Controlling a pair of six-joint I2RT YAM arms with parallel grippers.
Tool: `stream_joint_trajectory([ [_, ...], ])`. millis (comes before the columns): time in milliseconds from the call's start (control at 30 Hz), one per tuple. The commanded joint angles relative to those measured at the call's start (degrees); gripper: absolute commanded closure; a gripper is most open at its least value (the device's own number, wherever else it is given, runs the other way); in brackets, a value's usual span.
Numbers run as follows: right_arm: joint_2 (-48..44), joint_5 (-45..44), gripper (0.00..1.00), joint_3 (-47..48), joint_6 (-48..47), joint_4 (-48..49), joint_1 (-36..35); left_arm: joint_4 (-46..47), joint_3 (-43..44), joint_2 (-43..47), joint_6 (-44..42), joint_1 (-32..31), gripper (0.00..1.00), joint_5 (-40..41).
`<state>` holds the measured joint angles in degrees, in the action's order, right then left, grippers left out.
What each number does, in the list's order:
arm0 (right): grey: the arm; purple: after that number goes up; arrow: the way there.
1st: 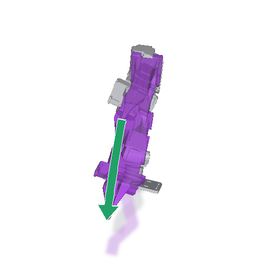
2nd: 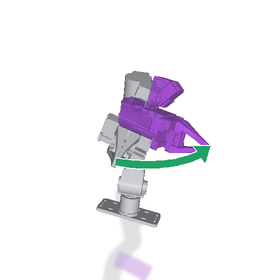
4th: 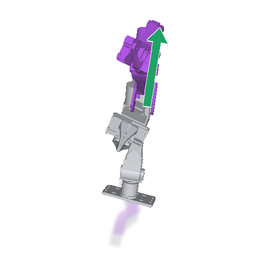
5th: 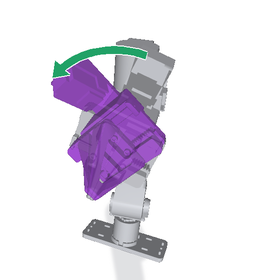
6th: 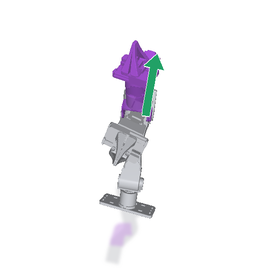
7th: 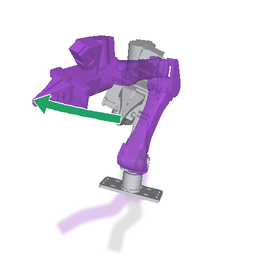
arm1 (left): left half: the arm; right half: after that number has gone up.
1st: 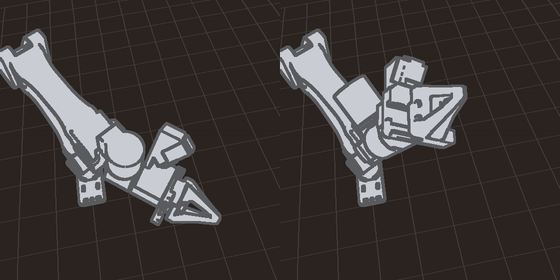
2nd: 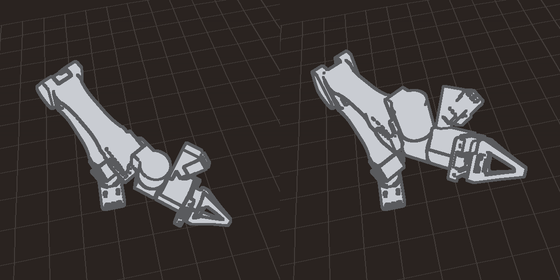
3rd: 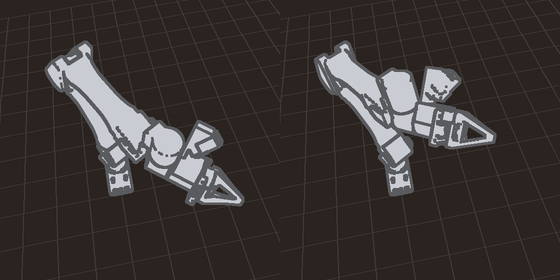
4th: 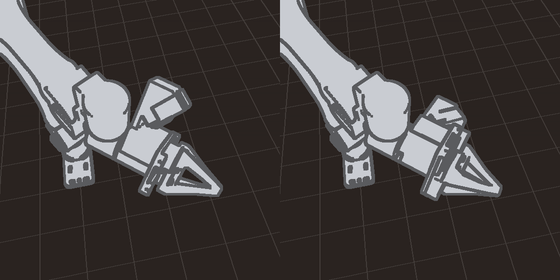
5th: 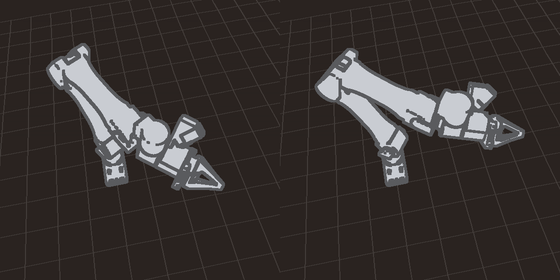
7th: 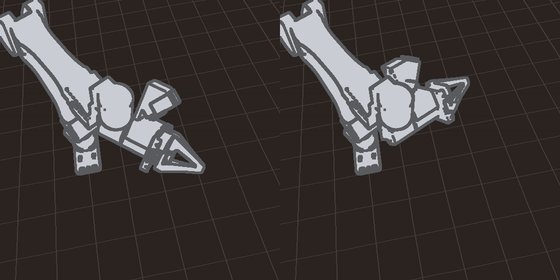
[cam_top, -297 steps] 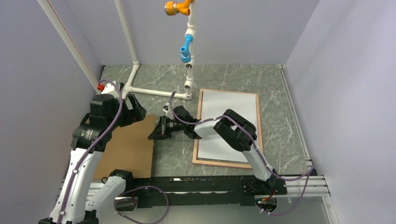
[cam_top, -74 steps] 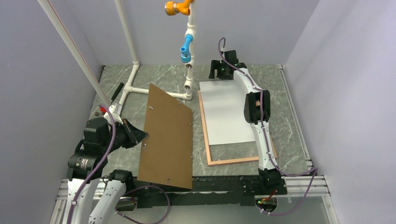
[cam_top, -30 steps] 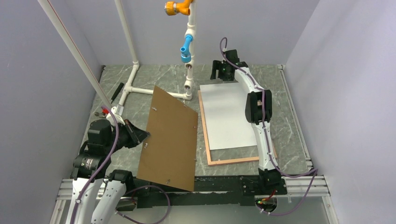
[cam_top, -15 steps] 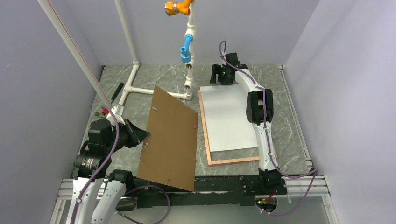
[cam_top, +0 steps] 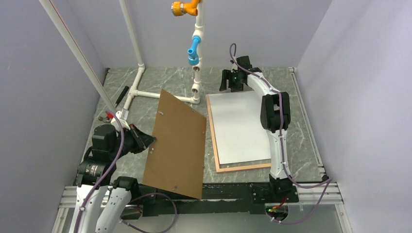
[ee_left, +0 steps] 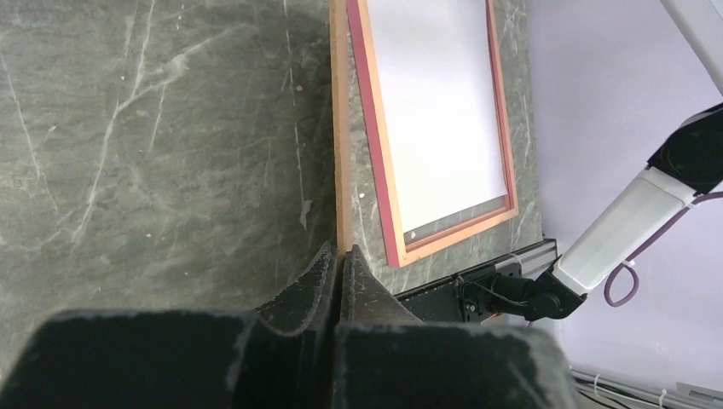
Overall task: Put the photo into the frame
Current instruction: Adjust the photo in the photo frame, then adjust the photo frame item.
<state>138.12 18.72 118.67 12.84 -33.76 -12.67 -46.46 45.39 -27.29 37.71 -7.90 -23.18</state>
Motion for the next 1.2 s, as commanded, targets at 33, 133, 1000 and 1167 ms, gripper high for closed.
stream_joint_trajectory([
  [33,-7.8,0.7,0.26,-4.6,-0.8,-0.3,-0.5,0.4,-0.8,0.8,0.1,-0.1,1.00,-3.1],
  [133,-8.2,0.2,0.25,-4.9,-1.3,-1.6,-1.1,0.7,-1.0,1.0,0.3,-0.1,1.00,-3.2],
  [1000,-19.2,-4.9,0.21,-26.3,-0.2,0.4,-5.8,3.8,-2.0,3.1,3.2,-0.1,1.00,-6.3],
  [1167,-23.2,-4.9,0.19,-24.7,0.5,-1.5,-5.7,10.8,-1.8,5.2,9.1,-0.1,1.00,-9.2],
])
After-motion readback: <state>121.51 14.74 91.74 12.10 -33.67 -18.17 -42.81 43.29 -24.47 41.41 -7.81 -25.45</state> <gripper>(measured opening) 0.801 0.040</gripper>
